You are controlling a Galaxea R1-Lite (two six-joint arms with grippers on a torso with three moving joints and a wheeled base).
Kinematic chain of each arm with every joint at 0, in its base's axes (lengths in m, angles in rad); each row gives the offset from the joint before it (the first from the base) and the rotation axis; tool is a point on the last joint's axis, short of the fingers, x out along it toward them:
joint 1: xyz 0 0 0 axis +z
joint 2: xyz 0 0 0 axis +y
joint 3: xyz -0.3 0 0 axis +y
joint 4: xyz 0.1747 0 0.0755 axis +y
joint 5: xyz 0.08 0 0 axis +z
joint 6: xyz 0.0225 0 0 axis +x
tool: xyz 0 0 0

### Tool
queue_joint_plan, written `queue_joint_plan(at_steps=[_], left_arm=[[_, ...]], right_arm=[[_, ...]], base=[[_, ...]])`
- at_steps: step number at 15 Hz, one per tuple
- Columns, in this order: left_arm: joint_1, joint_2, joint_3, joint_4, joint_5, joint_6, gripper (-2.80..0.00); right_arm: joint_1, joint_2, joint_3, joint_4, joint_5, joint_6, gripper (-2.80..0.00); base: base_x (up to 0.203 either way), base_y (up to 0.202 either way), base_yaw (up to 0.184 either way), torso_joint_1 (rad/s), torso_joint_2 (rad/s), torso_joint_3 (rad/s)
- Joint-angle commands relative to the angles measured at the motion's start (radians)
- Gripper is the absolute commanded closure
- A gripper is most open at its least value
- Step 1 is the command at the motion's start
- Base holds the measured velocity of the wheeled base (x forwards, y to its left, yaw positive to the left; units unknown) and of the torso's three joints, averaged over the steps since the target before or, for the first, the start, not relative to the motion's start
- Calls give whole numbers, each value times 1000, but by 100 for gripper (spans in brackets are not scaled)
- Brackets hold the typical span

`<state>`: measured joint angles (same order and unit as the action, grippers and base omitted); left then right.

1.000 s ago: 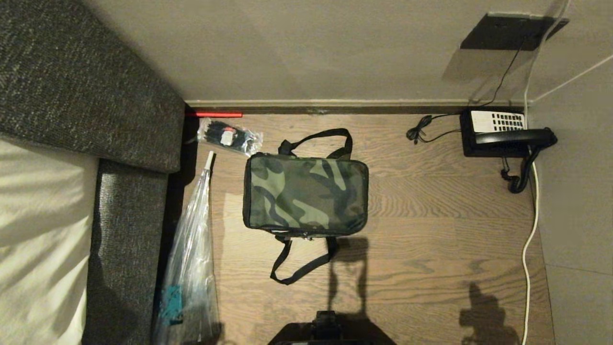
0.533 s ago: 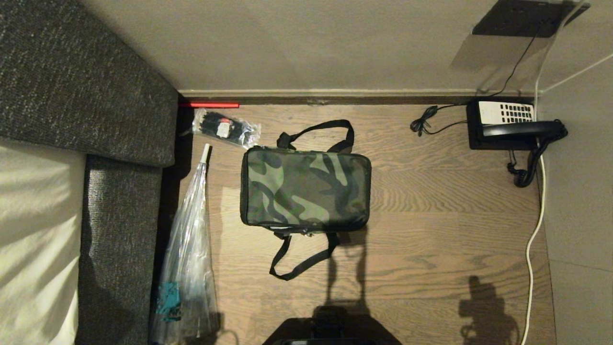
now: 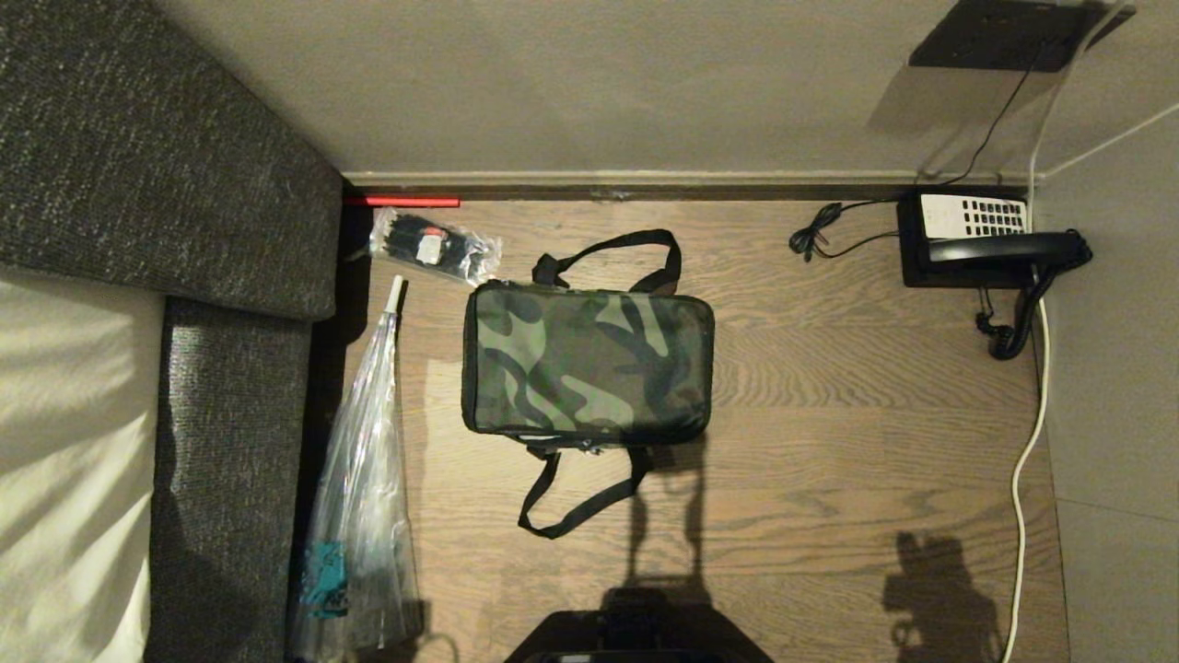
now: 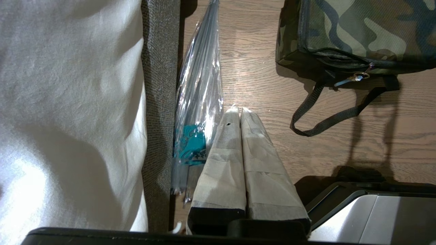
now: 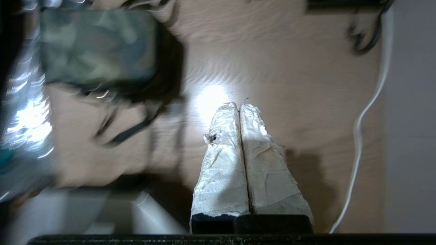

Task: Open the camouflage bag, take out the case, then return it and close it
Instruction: Open the top of the storage box

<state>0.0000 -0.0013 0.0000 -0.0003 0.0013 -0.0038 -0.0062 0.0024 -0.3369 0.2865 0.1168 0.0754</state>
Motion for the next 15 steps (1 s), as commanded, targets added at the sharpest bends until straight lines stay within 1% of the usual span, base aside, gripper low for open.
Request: queue_joint_plan(at_steps=[1,2,4,6,8,10,12,13,15], left_arm=[[0,1,0,0,0,-1,0],[0,1,0,0,0,-1,0],[0,1,1,0,0,-1,0],[0,1,1,0,0,-1,0],[0,1,1,0,0,-1,0],[0,1,1,0,0,-1,0],[0,1,1,0,0,-1,0],[0,1,0,0,0,-1,0],[0,1,0,0,0,-1,0]], right_arm=[[0,23,-148,342,43,12,0],[-1,80,-166,379,75,28,0],[-2,288,-168,306,130,57,0],[-2,599,-183,200,159,43,0],[10,888,-202,61,161,28,0],[38,1139,-228,-85,161,21,0],[98,1345,-268,-199,163,41,0],[149,1413,-297,-238,163,73,0],[307,1516,-351,-284,155,160,0]], base=[[0,0,0,0,0,0],[0,0,0,0,0,0],[0,0,0,0,0,0],[0,0,0,0,0,0],[0,0,0,0,0,0],[0,0,0,0,0,0],[0,0,0,0,0,0],[0,0,0,0,0,0],[0,0,0,0,0,0]])
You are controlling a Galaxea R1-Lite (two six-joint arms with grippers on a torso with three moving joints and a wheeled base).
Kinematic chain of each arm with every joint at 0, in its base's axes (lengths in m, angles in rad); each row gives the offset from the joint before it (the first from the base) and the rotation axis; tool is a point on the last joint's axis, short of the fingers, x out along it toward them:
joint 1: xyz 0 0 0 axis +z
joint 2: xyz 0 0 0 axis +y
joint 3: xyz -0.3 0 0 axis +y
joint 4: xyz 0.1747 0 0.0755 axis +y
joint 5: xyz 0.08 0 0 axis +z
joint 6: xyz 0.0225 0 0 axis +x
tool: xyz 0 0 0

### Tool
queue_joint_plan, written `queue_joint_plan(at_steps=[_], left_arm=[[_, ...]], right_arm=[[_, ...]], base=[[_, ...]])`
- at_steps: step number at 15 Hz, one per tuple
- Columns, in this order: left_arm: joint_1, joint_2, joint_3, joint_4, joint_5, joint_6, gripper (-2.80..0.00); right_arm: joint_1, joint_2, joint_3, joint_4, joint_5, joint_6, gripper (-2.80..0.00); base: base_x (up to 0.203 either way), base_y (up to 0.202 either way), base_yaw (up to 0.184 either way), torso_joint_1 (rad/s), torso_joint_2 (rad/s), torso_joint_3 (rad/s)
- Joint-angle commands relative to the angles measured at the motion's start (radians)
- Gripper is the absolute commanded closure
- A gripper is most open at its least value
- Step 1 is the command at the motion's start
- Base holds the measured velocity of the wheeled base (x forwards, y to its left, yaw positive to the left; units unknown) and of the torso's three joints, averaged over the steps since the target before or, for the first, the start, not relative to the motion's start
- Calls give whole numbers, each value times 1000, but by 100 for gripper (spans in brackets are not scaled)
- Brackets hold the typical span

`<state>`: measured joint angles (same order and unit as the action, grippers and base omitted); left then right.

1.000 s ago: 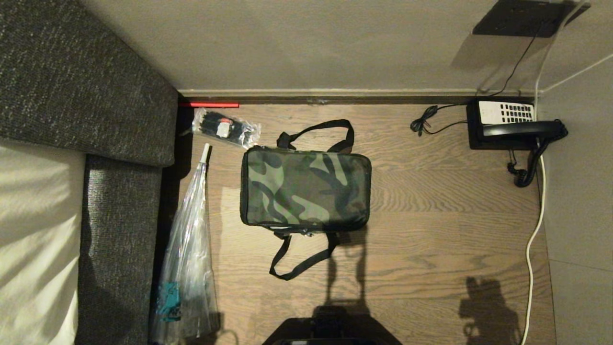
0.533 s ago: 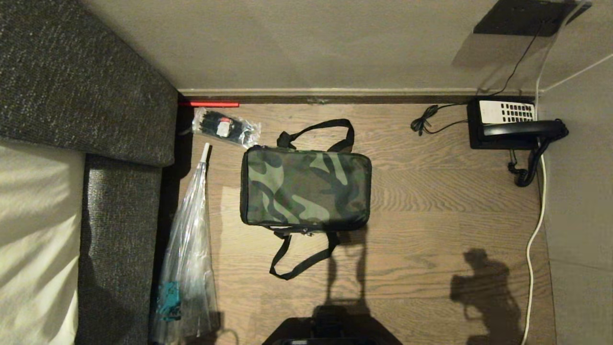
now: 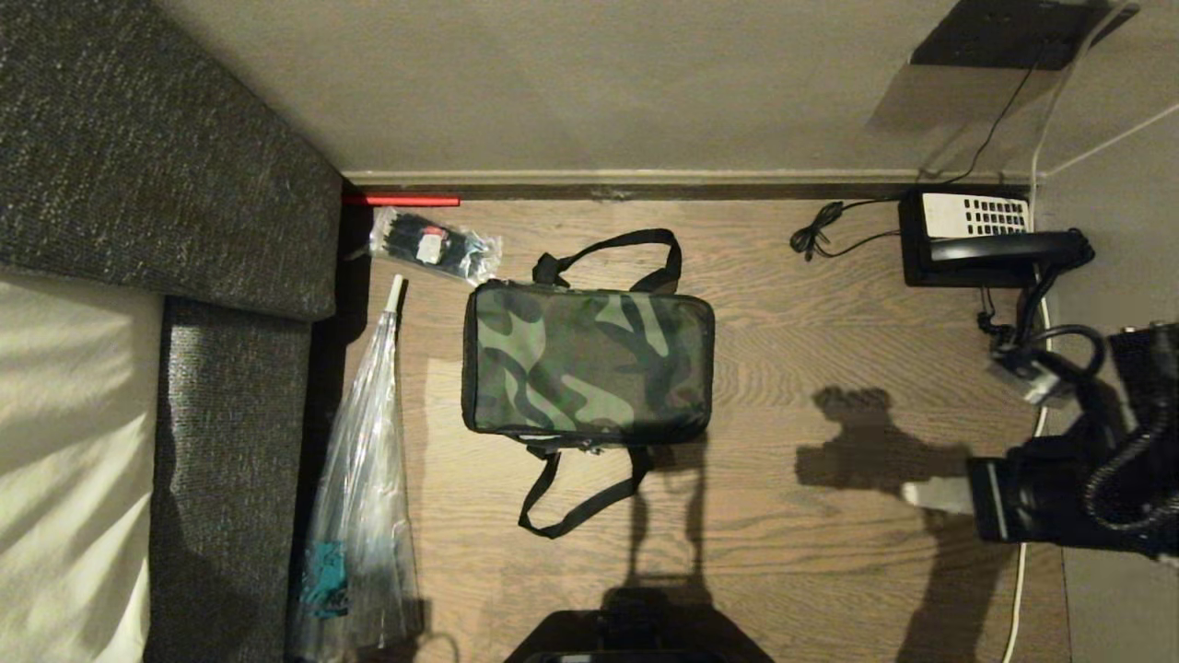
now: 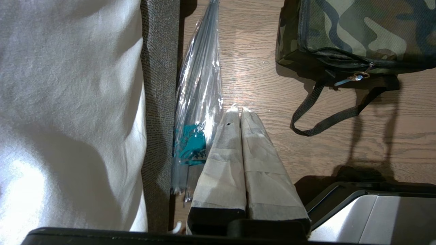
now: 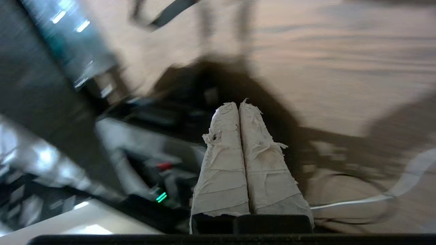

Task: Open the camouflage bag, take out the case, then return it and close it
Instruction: Open the top of the storage box

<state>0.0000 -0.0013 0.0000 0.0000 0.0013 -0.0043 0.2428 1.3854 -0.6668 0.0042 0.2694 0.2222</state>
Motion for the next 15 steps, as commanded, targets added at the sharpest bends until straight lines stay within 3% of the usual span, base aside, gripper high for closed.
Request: queue_joint_plan(at_steps=[1,8,11,12,15], left_arm=[[0,1,0,0,0,0,0],[0,1,0,0,0,0,0],[0,1,0,0,0,0,0],[0,1,0,0,0,0,0],[0,1,1,0,0,0,0]], right_arm=[[114,165,-36,-15,-2,39,0],[336,350,-25,-360,-48,66,0],[418,461,-38,-509,-132,64,0],[440,505,-48,-542,-170,64,-280],[493,603,-100,-622,-244,63,-280]], base=[[0,0,0,0,0,0],[0,0,0,0,0,0],[0,0,0,0,0,0],[0,0,0,0,0,0],[0,0,0,0,0,0]])
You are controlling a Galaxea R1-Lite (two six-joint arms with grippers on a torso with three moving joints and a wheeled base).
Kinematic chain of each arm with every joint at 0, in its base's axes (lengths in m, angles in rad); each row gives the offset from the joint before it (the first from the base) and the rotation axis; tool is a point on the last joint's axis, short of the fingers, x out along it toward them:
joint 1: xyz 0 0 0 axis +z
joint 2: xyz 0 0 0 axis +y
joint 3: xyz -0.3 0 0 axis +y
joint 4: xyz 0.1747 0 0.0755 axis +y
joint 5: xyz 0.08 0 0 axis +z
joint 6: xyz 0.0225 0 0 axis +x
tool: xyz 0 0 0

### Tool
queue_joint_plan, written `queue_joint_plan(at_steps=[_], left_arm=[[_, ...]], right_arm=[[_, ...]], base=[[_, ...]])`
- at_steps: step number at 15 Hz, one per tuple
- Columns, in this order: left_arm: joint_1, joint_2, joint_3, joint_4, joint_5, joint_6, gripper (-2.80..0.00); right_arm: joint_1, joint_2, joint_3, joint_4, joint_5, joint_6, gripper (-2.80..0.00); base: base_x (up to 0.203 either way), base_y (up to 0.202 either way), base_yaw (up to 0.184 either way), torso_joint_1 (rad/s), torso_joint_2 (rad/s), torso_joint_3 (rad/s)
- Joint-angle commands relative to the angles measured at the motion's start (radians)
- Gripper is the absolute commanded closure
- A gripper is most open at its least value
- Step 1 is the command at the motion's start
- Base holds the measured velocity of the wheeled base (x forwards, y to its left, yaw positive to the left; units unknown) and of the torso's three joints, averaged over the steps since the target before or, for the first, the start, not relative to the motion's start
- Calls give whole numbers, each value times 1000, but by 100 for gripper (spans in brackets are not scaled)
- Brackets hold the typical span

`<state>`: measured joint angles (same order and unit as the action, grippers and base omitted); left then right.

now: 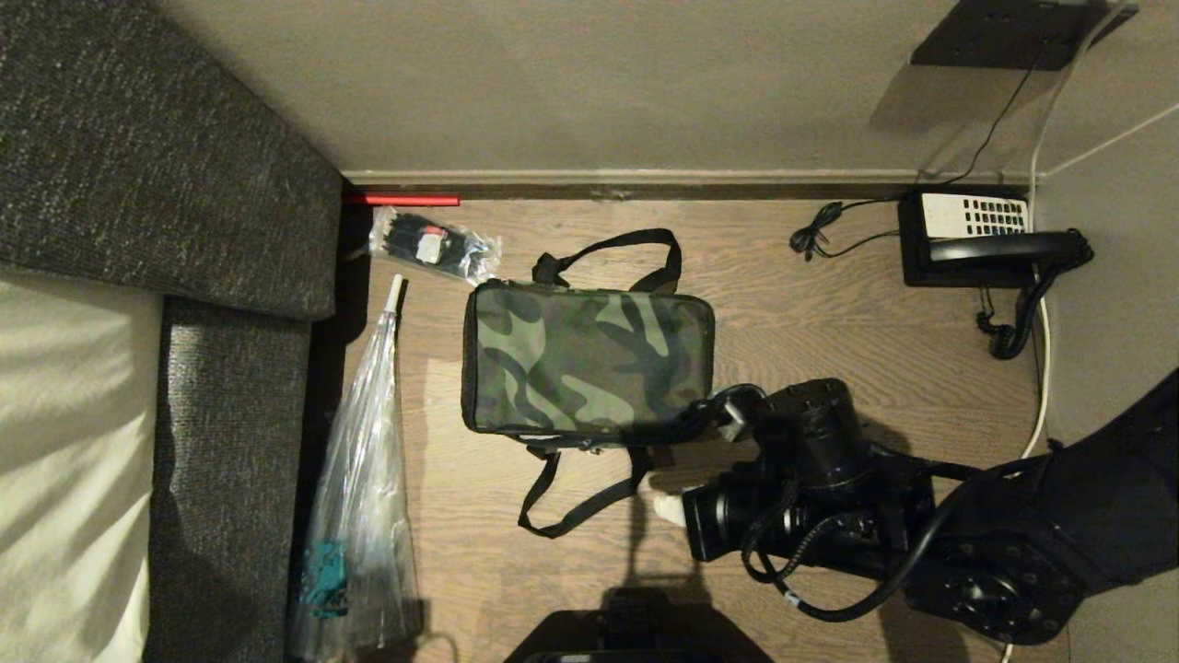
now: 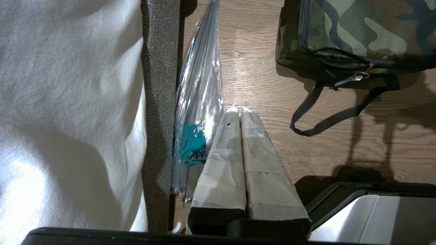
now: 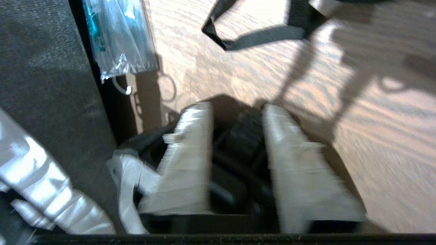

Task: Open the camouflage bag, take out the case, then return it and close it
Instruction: Open the top of the storage box

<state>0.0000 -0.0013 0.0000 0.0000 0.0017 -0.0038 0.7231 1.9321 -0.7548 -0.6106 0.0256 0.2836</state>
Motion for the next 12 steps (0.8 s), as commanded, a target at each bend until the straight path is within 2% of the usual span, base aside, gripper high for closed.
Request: queue_joint_plan(at_steps=[1,4,10,12], left_arm=[[0,1,1,0,0,-1,0],[0,1,0,0,0,-1,0],[0,1,2,0,0,-1,0],[0,1,1,0,0,-1,0]], right_arm=[[27,87,-23,-55,-6,0,-280],[46,144,-70,-107,-14,2,-280],[62,298,-155,-287,-123,2,-280],[62,348,-212,-291,-155,3,-280]], base=[[0,0,0,0,0,0],[0,0,0,0,0,0],[0,0,0,0,0,0],[0,0,0,0,0,0]])
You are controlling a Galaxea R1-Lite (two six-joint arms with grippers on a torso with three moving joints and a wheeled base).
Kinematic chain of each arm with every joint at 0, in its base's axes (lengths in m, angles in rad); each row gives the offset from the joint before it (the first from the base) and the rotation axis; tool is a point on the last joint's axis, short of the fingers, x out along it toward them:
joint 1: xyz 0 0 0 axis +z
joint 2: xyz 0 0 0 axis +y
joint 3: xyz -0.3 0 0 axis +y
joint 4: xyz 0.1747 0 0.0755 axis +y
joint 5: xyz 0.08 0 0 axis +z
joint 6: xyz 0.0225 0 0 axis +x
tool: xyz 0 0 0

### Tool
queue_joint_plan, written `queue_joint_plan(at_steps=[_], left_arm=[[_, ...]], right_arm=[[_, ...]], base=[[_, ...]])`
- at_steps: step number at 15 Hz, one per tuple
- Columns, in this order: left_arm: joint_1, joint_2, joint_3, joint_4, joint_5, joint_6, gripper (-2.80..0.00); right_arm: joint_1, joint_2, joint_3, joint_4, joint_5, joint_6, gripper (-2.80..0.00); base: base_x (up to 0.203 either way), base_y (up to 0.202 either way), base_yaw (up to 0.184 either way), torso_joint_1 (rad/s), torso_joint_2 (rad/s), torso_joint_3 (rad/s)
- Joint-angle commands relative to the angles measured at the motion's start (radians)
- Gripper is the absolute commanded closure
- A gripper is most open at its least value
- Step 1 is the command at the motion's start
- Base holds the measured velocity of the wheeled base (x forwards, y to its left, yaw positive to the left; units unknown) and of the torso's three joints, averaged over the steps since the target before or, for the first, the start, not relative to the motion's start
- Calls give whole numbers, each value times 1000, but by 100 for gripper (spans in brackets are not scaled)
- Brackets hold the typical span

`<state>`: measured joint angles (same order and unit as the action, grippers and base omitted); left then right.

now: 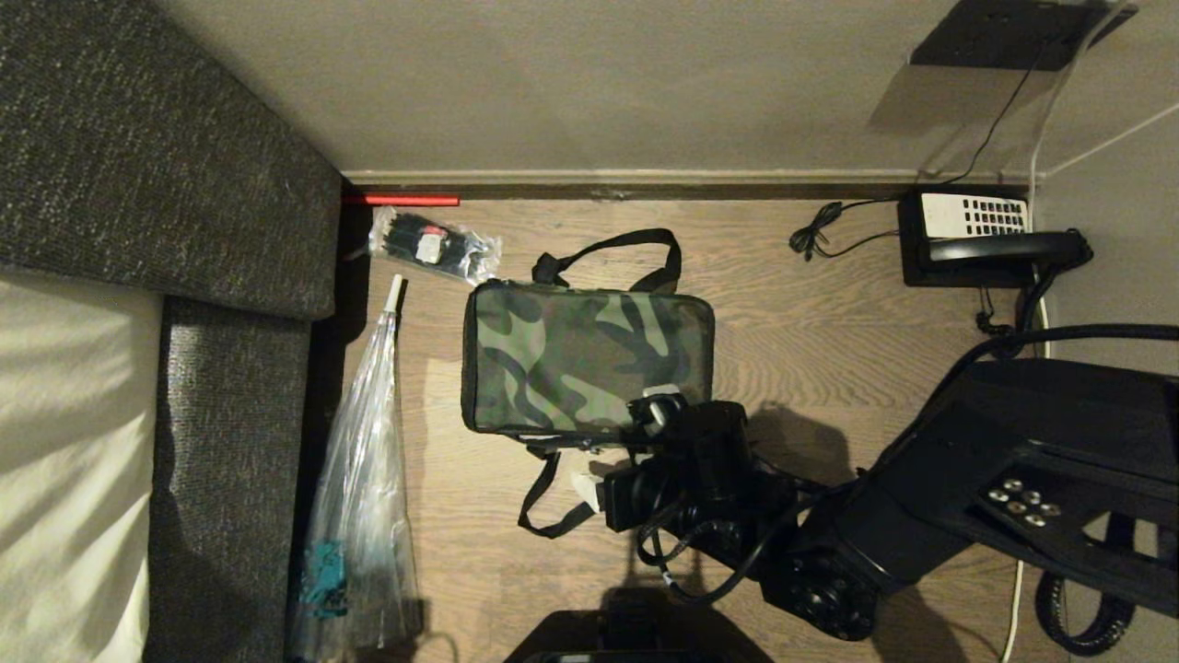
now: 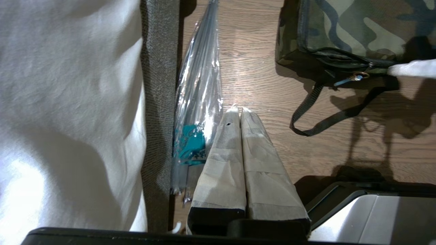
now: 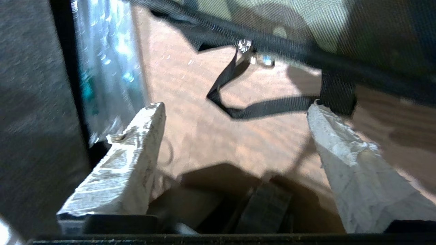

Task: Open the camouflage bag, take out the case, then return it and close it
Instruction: Open the top of the storage box

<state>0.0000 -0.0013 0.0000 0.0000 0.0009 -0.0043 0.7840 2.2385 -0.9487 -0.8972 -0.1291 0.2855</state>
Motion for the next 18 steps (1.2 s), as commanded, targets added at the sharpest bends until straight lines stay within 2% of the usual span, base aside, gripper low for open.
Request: queue_joint_plan(at_steps=[1,2,7,12,18], left_arm=[[0,1,2,0,1,0,0],[0,1,0,0,1,0,0],[0,1,1,0,1,0,0],[0,1,0,0,1,0,0],[0,1,0,0,1,0,0]], right_arm=[[1,84,-54,-9,-34,2,-280],[2,112,-76,-13,-60,4,-280],[5,185,-123,-17,-79,3,-280],[7,274,-275,-87,-112,-2,-280],[6,310,-293,-104,-135,-5,-280]], base=[[0,0,0,0,0,0],[0,0,0,0,0,0],[0,0,0,0,0,0],[0,0,0,0,0,0],[0,0,0,0,0,0]])
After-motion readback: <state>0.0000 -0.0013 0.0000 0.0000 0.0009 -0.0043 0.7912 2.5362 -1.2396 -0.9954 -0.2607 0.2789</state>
